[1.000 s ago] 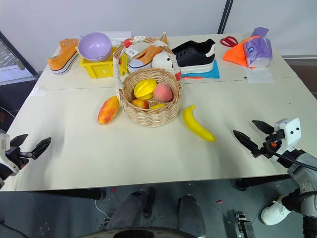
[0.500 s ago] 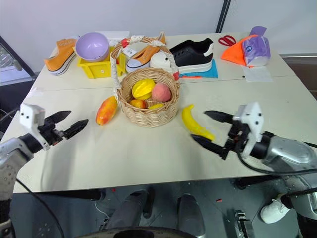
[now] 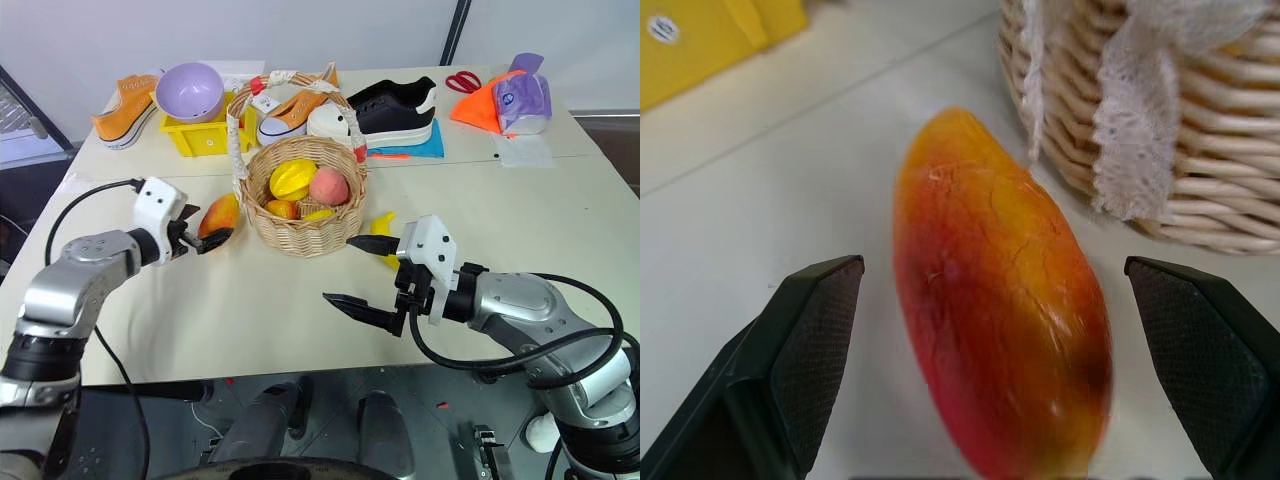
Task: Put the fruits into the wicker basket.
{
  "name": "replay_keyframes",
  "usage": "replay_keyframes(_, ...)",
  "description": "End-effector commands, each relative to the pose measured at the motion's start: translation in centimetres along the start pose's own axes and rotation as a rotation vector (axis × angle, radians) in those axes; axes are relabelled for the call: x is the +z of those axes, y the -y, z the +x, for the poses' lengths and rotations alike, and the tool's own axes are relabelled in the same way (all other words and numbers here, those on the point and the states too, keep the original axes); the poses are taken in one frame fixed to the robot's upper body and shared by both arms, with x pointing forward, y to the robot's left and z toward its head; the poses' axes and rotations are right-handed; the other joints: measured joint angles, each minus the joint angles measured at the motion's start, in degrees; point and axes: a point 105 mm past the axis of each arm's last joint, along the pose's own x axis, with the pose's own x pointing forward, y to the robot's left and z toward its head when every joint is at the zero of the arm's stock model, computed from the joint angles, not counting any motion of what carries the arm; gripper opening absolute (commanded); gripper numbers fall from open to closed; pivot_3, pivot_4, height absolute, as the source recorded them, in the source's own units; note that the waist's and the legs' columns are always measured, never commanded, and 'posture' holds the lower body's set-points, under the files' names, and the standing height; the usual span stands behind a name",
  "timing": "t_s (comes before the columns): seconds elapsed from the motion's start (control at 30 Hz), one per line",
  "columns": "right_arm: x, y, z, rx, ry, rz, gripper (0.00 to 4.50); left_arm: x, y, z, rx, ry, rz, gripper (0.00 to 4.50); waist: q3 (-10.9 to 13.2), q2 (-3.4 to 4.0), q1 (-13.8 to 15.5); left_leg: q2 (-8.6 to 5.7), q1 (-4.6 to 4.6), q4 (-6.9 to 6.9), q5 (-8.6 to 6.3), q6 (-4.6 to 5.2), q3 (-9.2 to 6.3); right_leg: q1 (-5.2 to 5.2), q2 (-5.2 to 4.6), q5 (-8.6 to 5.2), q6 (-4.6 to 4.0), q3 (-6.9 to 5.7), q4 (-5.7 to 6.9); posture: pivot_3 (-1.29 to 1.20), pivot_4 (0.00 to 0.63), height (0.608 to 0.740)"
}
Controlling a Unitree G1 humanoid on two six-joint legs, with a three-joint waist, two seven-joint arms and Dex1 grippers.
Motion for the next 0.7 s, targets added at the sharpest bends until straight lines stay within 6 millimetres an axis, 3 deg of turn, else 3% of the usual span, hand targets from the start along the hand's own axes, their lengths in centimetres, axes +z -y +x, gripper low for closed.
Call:
replay_keyframes(0.03, 0.3, -0.1, -0.2, 0.006, 0.023, -0.032, 4.50, 0.4, -0.4, 0.4, 0.037, -0.030, 0.000, 4.48, 0.01, -0.02, -0.04, 0.00, 0.00, 0.01, 0.00, 0.00, 0.00, 0.00, 0.01, 0.01, 0.02, 0.00, 0.02, 0.00, 0.150, 0.740)
replay_keyframes(0.13, -0.2, -0.3, -0.3, 0.005, 0.021, -0.032, 4.50, 0.4, -0.2, 0.8, 0.033, -0.037, -0.044, 4.48, 0.01, -0.03, 0.05, 0.00, 0.01, 0.01, 0.00, 0.00, -0.02, -0.01, 0.03, 0.03, 0.05, -0.01, 0.07, 0.00, 0.150, 0.740)
replay_keyframes(0.23, -0.4, -0.5, -0.3, -0.001, 0.018, -0.039, 4.50, 0.4, -0.7, 0.8, 0.057, -0.043, -0.053, 3.63, 0.03, -0.06, 0.01, 0.00, 0.01, 0.04, 0.01, 0.01, -0.02, 0.01, 0.03, 0.04, 0.07, -0.02, 0.09, 0.00, 0.150, 0.740)
replay_keyframes(0.3, -0.4, -0.5, -0.3, -0.004, 0.019, -0.044, 4.50, 0.4, -1.1, 0.6, 0.070, -0.046, -0.042, 2.73, 0.03, -0.06, 0.00, 0.00, 0.02, 0.05, 0.01, 0.00, -0.03, 0.01, 0.03, 0.04, 0.07, -0.02, 0.09, 0.00, 0.150, 0.740)
replay_keyframes(0.33, -0.3, -0.6, -0.3, -0.007, 0.019, -0.047, 4.50, 0.4, -1.5, 0.4, 0.081, -0.047, -0.032, 2.50, 0.03, -0.06, 0.00, 0.00, 0.03, 0.06, 0.01, 0.00, -0.03, 0.01, 0.03, 0.04, 0.07, -0.02, 0.10, 0.00, 0.150, 0.740)
replay_keyframes(0.47, 0.0, -0.6, -0.2, -0.013, 0.022, -0.058, 4.50, 0.3, -3.1, -1.1, 0.115, -0.042, -0.001, 2.50, 0.04, -0.09, -0.11, 0.00, 0.03, 0.07, 0.01, 0.00, -0.03, 0.00, 0.03, 0.03, 0.06, -0.01, 0.14, 0.00, 0.150, 0.740)
replay_keyframes(0.57, 0.3, -0.3, -0.4, -0.024, 0.019, -0.068, 4.50, 2.3, -2.9, -5.2, -0.045, 0.146, 0.055, 2.50, 0.05, -0.10, -0.54, 0.01, 0.03, 0.02, 0.00, -0.01, -0.01, -0.06, 0.03, 0.02, 0.03, 0.04, 0.13, 0.00, 0.150, 0.740)
replay_keyframes(0.7, 0.4, 0.7, -0.9, -0.040, 0.013, -0.070, 4.50, 5.6, 1.7, -9.3, -0.387, 0.311, 0.025, 2.50, 0.07, -0.14, 0.13, 0.03, -0.01, -0.02, 0.00, -0.01, -0.02, -0.13, 0.01, -0.07, -0.13, 0.01, 0.11, 0.00, 0.150, 0.740)
